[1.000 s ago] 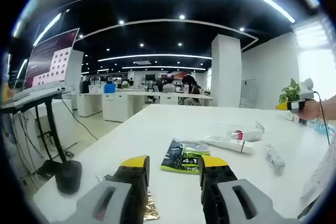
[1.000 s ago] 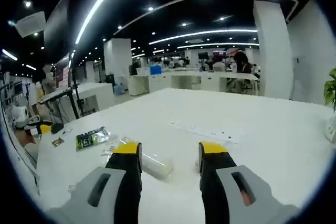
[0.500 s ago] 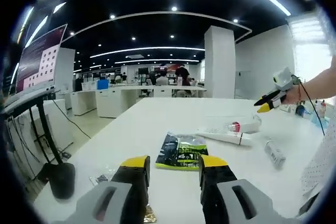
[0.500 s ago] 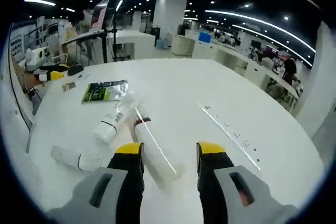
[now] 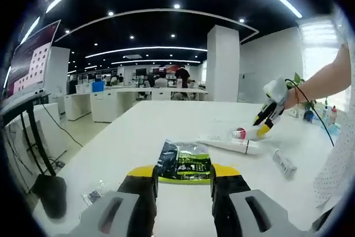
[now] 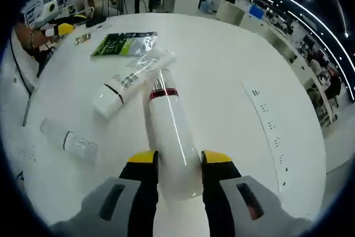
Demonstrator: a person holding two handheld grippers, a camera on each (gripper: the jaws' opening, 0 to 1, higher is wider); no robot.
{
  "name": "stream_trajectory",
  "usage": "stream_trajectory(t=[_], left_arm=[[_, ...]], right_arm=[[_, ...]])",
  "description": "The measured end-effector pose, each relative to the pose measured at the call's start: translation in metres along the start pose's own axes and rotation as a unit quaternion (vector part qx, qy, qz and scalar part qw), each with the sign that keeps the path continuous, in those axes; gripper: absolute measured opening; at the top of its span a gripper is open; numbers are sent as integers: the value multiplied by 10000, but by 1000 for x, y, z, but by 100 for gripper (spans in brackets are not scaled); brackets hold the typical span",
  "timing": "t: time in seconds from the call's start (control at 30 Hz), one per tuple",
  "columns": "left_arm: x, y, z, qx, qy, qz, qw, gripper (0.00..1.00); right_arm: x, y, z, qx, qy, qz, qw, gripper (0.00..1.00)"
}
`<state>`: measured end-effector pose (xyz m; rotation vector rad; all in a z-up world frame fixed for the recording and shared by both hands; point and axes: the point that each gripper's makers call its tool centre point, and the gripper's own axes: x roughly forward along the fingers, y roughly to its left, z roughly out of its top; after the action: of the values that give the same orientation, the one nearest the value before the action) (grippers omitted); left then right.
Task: Arrange the skincare products in the storage area until every visible bottle or jar stands upright without overlapping.
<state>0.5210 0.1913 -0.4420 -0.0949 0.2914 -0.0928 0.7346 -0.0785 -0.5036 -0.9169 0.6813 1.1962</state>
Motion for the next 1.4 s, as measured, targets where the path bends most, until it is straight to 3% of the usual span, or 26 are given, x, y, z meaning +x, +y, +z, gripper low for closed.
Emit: stream_trajectory(t=[0.17, 0.27, 0.37, 0.47, 0.73, 0.97, 1.13, 1.3, 1.4], left_arm=[[24, -11, 6, 116, 35, -475, 9988, 38], [44, -22, 17, 223, -55, -796, 9966, 38], [61, -38, 21, 221, 22, -1239, 9920, 38], [81, -53, 26, 605, 111, -1604, 9851, 38], [123, -86, 38, 875, 165, -2172, 9721, 38], [151, -122, 34, 1504, 497, -2947, 9424, 39], [163, -150, 24, 1728, 795, -3548, 9154, 40], [172, -177, 6, 2019, 1333, -4066, 8810, 46], [178, -186, 0, 2100, 1496, -4201, 8701, 48]], right_arm=[[-1, 2, -5, -886, 361, 12, 9954, 27], [-1, 3, -6, -702, 400, 55, 9967, 27], [-2, 8, -7, -938, 341, 92, 9950, 26], [-4, 15, -9, -1157, 448, 171, 9921, 26], [-9, 23, -17, -1302, 532, 162, 9899, 26], [-11, 29, -20, -1292, 616, 126, 9896, 27], [-15, 34, -24, -1353, 652, 135, 9886, 27], [-17, 38, -27, -1291, 659, 129, 9894, 27], [-18, 40, -31, -1407, 723, 218, 9872, 27]])
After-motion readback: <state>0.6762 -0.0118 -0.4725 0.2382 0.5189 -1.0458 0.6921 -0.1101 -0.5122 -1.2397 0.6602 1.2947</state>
